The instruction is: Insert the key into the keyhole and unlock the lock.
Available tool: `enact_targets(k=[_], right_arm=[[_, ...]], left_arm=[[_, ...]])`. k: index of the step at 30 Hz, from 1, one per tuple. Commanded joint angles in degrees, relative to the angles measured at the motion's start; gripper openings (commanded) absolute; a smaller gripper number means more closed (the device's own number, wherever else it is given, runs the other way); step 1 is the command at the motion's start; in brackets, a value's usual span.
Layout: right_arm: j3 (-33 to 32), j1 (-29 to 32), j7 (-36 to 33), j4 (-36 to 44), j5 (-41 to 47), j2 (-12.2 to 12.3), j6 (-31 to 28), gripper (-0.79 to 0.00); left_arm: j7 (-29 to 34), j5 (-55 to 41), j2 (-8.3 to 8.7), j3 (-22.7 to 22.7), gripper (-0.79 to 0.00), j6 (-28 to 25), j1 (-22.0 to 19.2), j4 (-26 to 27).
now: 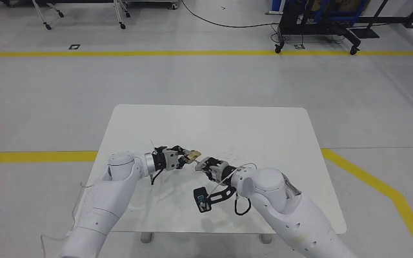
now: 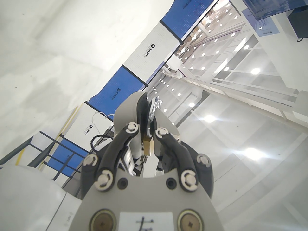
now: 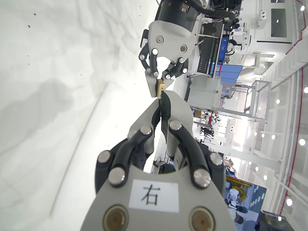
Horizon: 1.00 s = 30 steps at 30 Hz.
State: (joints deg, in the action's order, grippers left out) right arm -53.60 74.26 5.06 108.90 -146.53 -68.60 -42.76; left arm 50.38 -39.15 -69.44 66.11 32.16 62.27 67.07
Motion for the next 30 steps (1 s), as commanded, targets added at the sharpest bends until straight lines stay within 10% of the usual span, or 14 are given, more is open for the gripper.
enact_targets(k=[1,30], right_arm=[[0.3,-0.4,-0.2,-0.4,0.0,0.0,-0.2,-0.785],[0.8,-0.2,-9.1,0.3,-0.2,0.0,1.0,-0.785]], left_arm=[[-0.3,0.4,0.09,-0.2,-0.785,0.1,0.2,0.8],[-13.9,2.5,1.14,1.3,-0.785,-1.4,4.4,10.6]])
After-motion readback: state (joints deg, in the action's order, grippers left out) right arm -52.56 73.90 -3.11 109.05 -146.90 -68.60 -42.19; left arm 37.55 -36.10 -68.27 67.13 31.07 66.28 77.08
